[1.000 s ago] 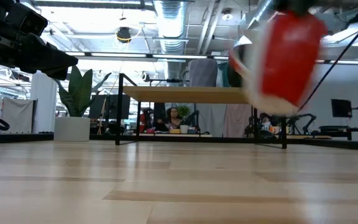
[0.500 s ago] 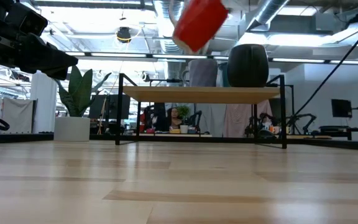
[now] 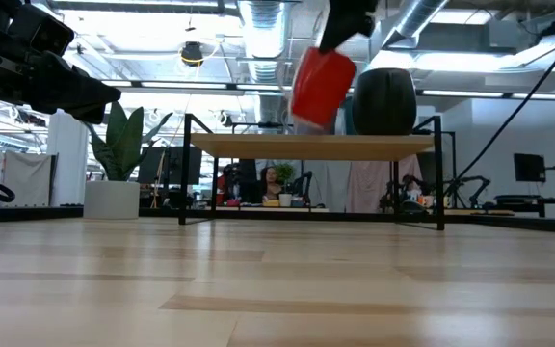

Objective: Place coffee mugs
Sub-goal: Put the orange mug on the shelf

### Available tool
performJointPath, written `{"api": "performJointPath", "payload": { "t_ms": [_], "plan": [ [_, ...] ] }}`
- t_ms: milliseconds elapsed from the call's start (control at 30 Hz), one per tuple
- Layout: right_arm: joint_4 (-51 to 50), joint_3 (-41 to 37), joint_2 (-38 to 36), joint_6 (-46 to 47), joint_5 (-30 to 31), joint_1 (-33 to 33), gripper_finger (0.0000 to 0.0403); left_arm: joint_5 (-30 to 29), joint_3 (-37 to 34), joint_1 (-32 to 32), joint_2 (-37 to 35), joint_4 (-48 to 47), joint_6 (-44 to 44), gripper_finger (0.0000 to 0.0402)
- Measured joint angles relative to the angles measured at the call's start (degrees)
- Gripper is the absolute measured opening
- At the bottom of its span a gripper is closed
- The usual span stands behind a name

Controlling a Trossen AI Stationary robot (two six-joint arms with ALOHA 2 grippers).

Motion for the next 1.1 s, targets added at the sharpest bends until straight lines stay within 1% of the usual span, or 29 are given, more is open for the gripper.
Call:
{"api": "performJointPath", "payload": {
  "t_ms": [100, 233, 333, 400, 500, 600, 833, 1100],
  "plan": [
    [0.61, 0.11, 2.26, -1.59, 0.04, 0.02, 0.0033, 0.00, 0.00, 0.00, 0.00, 0.00, 0.00, 0.0000],
    [-1.44, 2.86, 5.02, -2.89, 0.12, 0.32, 0.0033, -0.01, 0.00, 0.01, -0.02, 0.00, 0.00, 0.0000],
    [-3.69, 6.64, 6.74, -2.71, 0.51, 0.15, 0.0033, 0.00, 0.00, 0.00, 0.00, -0.02, 0.00, 0.0000],
    [-5.97, 9.91, 7.77, -2.62, 1.83, 0.11, 0.0033, 0.00, -0.02, 0.02, 0.01, 0.02, 0.00, 0.0000],
    [-7.84, 13.31, 7.92, -2.67, 3.01, -0.19, 0.0033, -0.02, 0.00, 0.01, 0.02, 0.06, 0.00, 0.0000],
    [-8.27, 14.20, 7.76, -2.61, 2.97, -0.81, 0.0033, -0.02, -0.02, 0.02, 0.02, 0.02, 0.00, 0.0000],
    [-13.56, 14.53, 7.98, -1.16, 2.92, -3.31, 0.0033, 0.00, 0.00, 0.00, 0.00, 0.00, 0.00, 0.0000],
    [-13.20, 14.75, 9.88, -1.38, 2.56, -4.06, 0.0033, 0.00, -0.01, 0.01, 0.00, 0.00, 0.00, 0.0000]
  ]
}}
